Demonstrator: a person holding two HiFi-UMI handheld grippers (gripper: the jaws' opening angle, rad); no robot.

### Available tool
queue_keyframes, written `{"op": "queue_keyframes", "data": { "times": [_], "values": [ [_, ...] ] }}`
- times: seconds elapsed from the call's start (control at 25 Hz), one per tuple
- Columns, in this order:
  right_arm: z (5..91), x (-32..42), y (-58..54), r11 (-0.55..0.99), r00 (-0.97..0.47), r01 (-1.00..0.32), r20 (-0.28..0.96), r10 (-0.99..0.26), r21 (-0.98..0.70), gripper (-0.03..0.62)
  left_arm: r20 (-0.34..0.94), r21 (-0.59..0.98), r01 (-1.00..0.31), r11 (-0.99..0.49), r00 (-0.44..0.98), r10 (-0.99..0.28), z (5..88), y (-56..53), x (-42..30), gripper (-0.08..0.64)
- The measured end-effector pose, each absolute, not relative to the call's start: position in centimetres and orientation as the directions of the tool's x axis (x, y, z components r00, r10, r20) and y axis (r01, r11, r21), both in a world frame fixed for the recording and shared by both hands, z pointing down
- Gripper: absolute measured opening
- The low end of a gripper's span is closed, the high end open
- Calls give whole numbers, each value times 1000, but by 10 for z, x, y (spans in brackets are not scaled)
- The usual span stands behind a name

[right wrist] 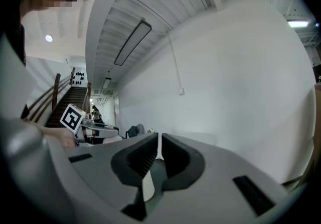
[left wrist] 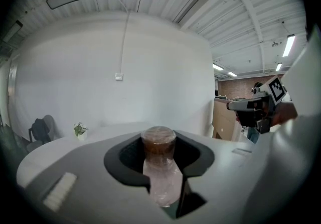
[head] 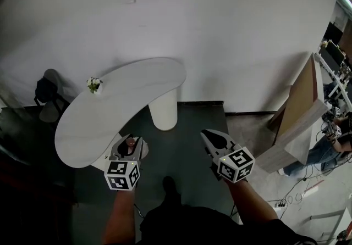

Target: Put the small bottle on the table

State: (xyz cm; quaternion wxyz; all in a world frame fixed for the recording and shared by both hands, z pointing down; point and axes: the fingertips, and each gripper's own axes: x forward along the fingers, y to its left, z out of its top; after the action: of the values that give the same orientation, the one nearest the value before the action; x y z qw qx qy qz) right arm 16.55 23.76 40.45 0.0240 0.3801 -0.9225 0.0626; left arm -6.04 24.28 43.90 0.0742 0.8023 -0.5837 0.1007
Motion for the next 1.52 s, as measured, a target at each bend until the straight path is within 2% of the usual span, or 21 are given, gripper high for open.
{"op": "queue_keyframes", "data": {
  "times": [0.36, 0.92, 1.52],
  "values": [
    [413, 146, 168, 694, -702, -712, 124, -701, -105, 12, 230, -11, -938, -345, 334, -914, 439, 171, -72, 138],
    [420, 80, 58, 698, -708, -705, 183, -682, -124, 12, 261, -1, -932, -363, 350, -900, 448, 54, -132, 138],
    [410, 46, 2, 691, -703, -711, 168, -691, -132, 12, 232, 10, -926, -377, 369, -900, 438, 4, -167, 138]
  ]
}}
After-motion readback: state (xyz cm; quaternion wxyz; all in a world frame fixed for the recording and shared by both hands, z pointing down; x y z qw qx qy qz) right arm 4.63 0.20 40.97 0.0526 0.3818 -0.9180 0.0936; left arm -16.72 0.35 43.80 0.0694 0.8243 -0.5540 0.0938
